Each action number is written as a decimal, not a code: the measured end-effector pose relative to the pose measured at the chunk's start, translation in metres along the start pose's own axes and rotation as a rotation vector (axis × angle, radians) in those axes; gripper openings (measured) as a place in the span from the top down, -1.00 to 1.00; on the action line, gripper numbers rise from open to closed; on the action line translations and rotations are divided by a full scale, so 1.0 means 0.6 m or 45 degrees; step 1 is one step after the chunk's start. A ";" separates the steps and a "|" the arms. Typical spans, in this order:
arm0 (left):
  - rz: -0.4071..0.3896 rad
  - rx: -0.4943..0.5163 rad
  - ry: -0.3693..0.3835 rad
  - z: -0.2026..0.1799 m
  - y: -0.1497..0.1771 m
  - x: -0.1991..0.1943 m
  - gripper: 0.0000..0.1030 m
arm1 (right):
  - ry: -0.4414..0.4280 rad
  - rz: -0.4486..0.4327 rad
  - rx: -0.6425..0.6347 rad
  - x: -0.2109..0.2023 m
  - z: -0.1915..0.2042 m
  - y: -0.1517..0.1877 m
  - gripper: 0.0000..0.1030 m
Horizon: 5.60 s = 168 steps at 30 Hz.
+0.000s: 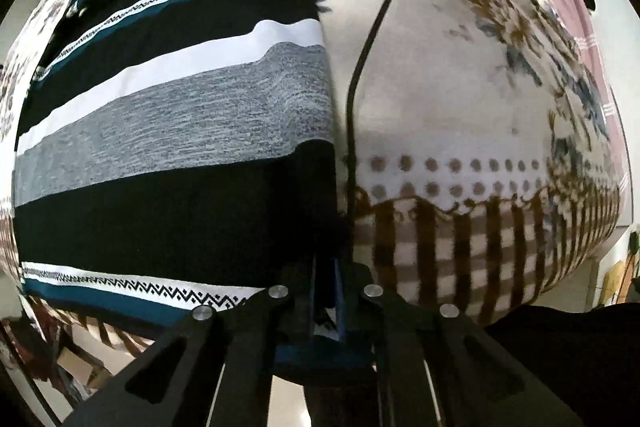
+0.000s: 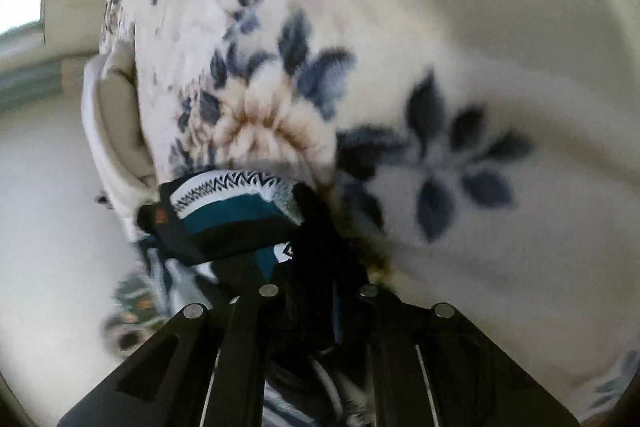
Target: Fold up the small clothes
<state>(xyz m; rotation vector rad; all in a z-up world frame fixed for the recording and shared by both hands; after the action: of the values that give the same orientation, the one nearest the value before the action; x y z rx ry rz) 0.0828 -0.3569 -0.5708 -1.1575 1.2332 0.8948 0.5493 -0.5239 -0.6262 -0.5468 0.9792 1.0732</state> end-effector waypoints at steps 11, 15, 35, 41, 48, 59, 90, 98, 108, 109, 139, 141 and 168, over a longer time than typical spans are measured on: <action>-0.114 -0.239 0.093 0.114 -0.005 -0.112 0.91 | 0.055 0.023 -0.126 -0.040 0.086 -0.017 0.89; -0.185 -0.456 0.153 0.208 0.014 -0.164 0.91 | 0.099 -0.017 -0.220 -0.077 0.170 -0.007 0.89; -0.362 -1.136 0.350 0.707 0.148 -0.143 0.91 | 0.421 -0.056 -0.651 0.197 0.772 0.173 0.89; -0.345 -1.275 0.372 0.790 0.185 -0.075 0.91 | 0.545 -0.046 -0.697 0.359 0.830 0.211 0.89; -0.217 -1.359 0.468 0.806 0.213 -0.039 0.59 | 0.449 0.025 -0.650 0.394 0.820 0.243 0.57; -0.210 -1.390 0.406 0.809 0.208 -0.068 -0.04 | 0.209 0.346 -0.675 0.166 0.561 0.516 -0.26; -0.325 -0.274 0.424 0.849 -0.672 0.104 0.70 | 0.077 -0.106 -0.173 0.174 0.459 0.132 0.87; -0.326 -0.420 0.594 0.915 -0.667 0.117 0.69 | 0.243 -0.181 -0.240 0.195 0.480 0.109 0.89; -0.361 -0.585 0.625 0.951 -0.490 -0.009 -0.10 | 0.133 -0.071 -0.177 0.082 0.421 0.238 0.02; -0.344 -0.573 0.600 0.948 -0.449 -0.027 -0.12 | 0.114 -0.053 -0.176 0.067 0.412 0.263 0.02; -0.082 -0.728 0.469 0.767 0.117 -0.033 0.91 | 0.279 0.397 -0.052 0.158 0.197 1.000 0.85; -0.074 -0.736 0.449 0.771 0.125 -0.026 0.90 | 0.304 0.407 -0.062 0.181 0.213 1.008 0.85; 0.091 -0.726 0.769 0.769 0.124 0.033 0.34 | -0.175 0.512 0.286 0.256 0.171 1.045 0.25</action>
<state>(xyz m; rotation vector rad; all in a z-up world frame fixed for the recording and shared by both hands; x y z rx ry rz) 0.1197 0.1065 -0.6227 -1.9488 1.5521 1.0228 0.0406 -0.1146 -0.6622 -0.0891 1.0971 1.3158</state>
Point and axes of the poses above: each gripper's, at about its wrist camera, not at the fingertips, and x roughly the way its jaws point, z to its left, y to its underside, the point moved 4 cm from there along x, roughly the way its jaws point, and after that the axes turned 3 degrees about -z, right-handed, at the moved point
